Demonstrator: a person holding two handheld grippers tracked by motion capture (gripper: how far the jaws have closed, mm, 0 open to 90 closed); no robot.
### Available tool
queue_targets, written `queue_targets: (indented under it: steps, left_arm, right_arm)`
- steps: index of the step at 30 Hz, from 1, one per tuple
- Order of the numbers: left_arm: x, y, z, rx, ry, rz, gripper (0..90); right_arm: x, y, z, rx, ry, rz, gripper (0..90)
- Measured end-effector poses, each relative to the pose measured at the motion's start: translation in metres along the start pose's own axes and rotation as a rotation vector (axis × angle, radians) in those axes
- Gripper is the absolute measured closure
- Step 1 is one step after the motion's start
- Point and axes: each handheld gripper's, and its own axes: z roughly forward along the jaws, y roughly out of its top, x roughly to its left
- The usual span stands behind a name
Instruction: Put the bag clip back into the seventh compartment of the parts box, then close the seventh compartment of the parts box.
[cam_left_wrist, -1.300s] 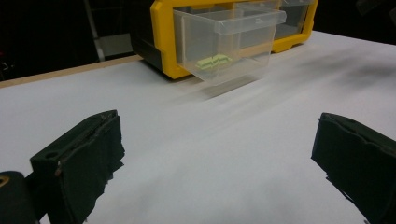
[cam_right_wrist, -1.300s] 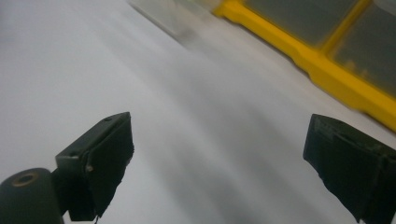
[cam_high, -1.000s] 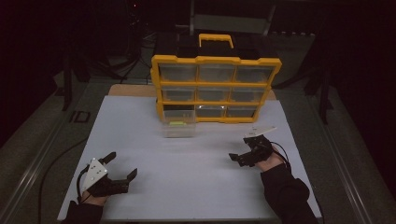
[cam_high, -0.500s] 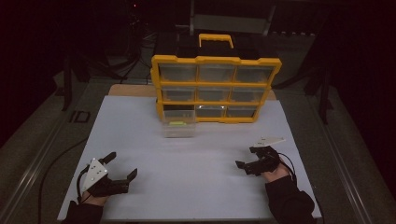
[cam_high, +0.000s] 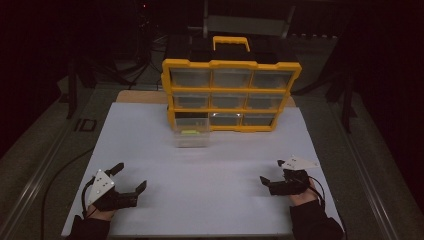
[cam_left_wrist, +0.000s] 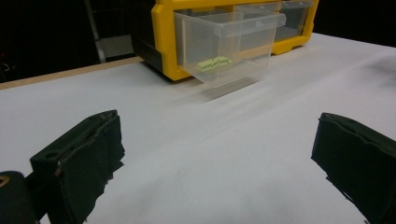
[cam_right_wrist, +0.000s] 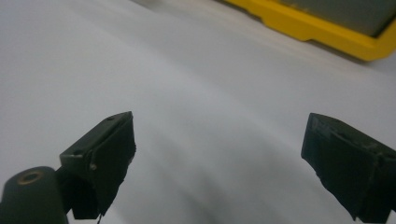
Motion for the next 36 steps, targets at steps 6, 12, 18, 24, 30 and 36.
queue_targets:
  steps: [6, 12, 18, 24, 30, 36]
  left_arm:
    - [0.0, 0.0, 0.0, 0.0, -0.001, 0.0, 1.4]
    - [0.0, 0.0, 0.0, 0.002, -0.003, -0.002, 1.4]
    - [0.0, 0.0, 0.001, 0.002, -0.004, -0.004, 1.4]
    - [0.0, -0.001, 0.001, 0.004, -0.004, -0.004, 1.4]
    - [0.001, -0.001, 0.0, 0.006, -0.002, -0.002, 1.4]
    - [0.0, -0.001, 0.001, 0.01, -0.002, 0.0, 1.4]
  right_arm:
    - [0.0, -0.01, -0.009, -0.042, -0.017, 0.018, 9.9]
    - [-0.001, -0.015, -0.013, -0.059, -0.001, 0.021, 10.0]
    - [0.001, -0.015, -0.009, -0.059, 0.032, 0.021, 10.1]
    - [0.003, -0.015, -0.006, -0.09, 0.017, 0.024, 10.1]
    - [0.006, -0.016, -0.007, -0.103, -0.027, 0.008, 10.1]
    - [0.005, -0.016, -0.008, -0.105, -0.045, 0.012, 10.1]
